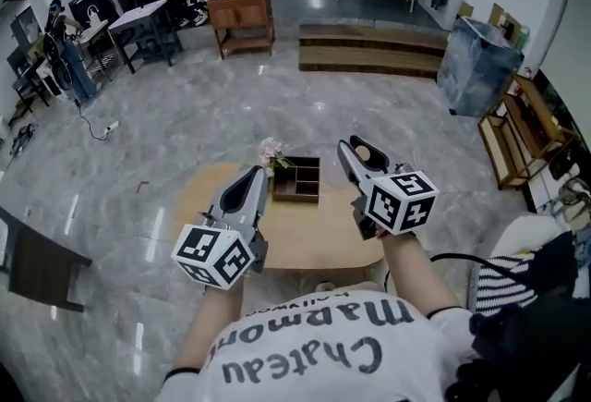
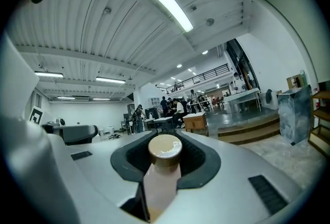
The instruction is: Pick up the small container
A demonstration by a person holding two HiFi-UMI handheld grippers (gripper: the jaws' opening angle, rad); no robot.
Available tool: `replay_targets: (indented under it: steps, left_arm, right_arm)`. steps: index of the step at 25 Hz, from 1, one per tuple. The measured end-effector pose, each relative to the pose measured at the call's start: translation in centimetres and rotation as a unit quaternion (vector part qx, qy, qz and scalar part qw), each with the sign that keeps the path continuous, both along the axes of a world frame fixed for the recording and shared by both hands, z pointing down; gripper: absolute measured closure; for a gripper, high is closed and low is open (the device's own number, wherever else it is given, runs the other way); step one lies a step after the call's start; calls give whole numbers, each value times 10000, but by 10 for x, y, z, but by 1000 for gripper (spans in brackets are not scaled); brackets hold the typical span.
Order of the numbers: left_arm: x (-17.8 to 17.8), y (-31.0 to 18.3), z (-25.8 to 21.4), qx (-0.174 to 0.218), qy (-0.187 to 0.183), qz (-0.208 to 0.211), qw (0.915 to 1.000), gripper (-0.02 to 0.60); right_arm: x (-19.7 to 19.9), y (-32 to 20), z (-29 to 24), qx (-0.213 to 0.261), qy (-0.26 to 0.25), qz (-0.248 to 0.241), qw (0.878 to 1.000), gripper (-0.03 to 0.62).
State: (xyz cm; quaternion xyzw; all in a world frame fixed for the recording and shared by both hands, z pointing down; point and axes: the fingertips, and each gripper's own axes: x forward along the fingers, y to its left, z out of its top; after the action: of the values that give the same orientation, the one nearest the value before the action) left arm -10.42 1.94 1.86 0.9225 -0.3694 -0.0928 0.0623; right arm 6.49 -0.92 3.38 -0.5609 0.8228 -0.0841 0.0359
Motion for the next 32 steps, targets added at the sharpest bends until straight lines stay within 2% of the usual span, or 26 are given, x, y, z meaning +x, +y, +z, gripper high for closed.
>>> replay_targets:
  steps: [8, 15, 20, 26, 32]
  left_arm:
    - [-31, 57, 25, -360, 165, 88, 9992, 568]
    - [-36, 95, 53, -696, 110, 377, 9968, 568]
    - [-37, 109, 68, -832, 62, 430, 9956, 568]
    - [-41, 111, 79, -1024, 191, 324, 9940, 568]
    - [-37, 111, 77, -976, 155, 348, 9945, 568]
  right_arm:
    - [-22, 66, 23, -282, 1, 212, 9994, 485]
    - [-28, 112, 44, -433, -262, 409, 9979, 485]
    - [-23, 127, 62, -648, -192, 530, 9963, 485]
    - [-11, 138, 79, -841, -120, 650, 9943, 485]
    - [-8, 145, 82, -834, 27, 690, 9941, 485]
